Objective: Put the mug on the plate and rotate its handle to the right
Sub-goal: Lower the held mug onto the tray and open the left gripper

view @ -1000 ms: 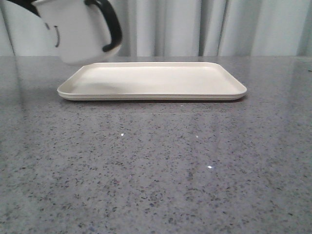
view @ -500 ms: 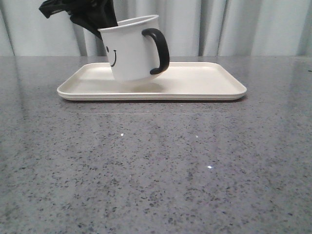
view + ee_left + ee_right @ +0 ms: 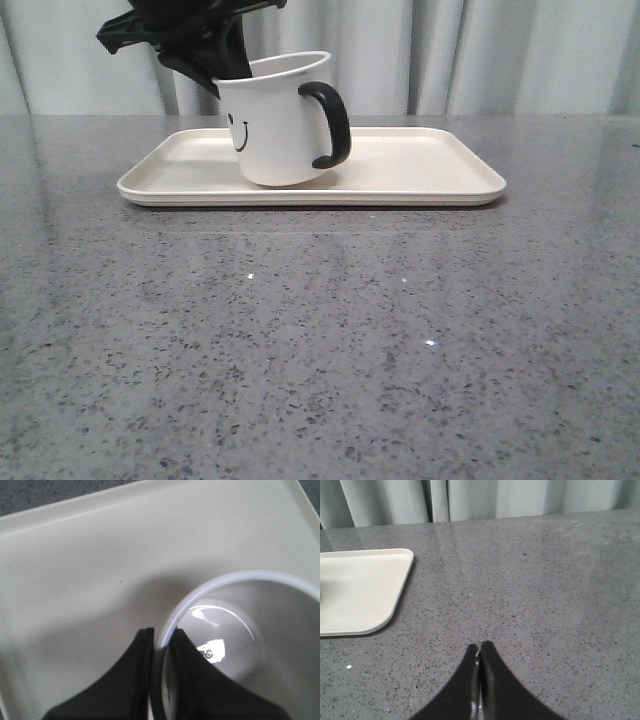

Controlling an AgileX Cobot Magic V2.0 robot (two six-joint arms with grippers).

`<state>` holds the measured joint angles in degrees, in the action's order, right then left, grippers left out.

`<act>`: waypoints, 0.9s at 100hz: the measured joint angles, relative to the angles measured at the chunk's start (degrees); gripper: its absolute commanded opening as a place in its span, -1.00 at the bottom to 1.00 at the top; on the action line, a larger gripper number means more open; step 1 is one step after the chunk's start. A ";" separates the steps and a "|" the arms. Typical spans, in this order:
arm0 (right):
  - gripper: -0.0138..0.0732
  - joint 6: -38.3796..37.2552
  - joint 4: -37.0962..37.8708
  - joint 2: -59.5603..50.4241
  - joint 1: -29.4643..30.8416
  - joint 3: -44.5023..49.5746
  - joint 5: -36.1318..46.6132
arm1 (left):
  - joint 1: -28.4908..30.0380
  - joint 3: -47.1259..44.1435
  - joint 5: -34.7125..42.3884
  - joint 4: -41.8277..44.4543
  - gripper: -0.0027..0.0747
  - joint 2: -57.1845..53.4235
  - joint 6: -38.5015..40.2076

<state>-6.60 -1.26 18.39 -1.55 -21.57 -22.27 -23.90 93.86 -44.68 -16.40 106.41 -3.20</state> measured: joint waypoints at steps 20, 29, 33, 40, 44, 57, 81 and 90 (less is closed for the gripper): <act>-0.82 0.00 0.00 0.00 0.00 0.00 0.00 | 0.00 0.09 1.03 0.09 -0.10 0.00 0.00; -0.82 0.00 0.00 0.00 0.00 0.00 0.00 | 0.00 0.09 1.03 0.09 0.00 0.00 0.00; -0.82 0.00 0.00 0.00 0.00 0.00 0.00 | 0.00 0.09 1.03 0.09 0.00 0.00 0.00; -0.82 0.00 0.00 0.00 0.00 0.00 0.10 | 0.00 0.09 1.03 0.09 0.00 0.00 0.00; -0.82 0.00 0.00 0.00 0.00 0.00 0.18 | 0.00 0.09 1.03 0.09 0.00 0.00 0.00; -0.82 0.00 -0.03 0.00 0.00 0.00 0.56 | 0.00 0.09 1.03 0.09 -0.01 -1.47 -0.40; -0.82 0.00 -0.13 1.36 -3.34 -1.92 -0.63 | 0.00 -2.50 1.68 0.09 -0.14 -10.38 -2.70; -0.82 0.00 -0.13 4.20 -5.27 -4.32 -2.23 | 0.00 -5.65 2.91 -0.02 -0.20 -14.70 -3.09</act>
<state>-6.60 -1.39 22.59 -6.82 -25.89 -24.50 -23.90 88.21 -41.76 -16.42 91.71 -6.28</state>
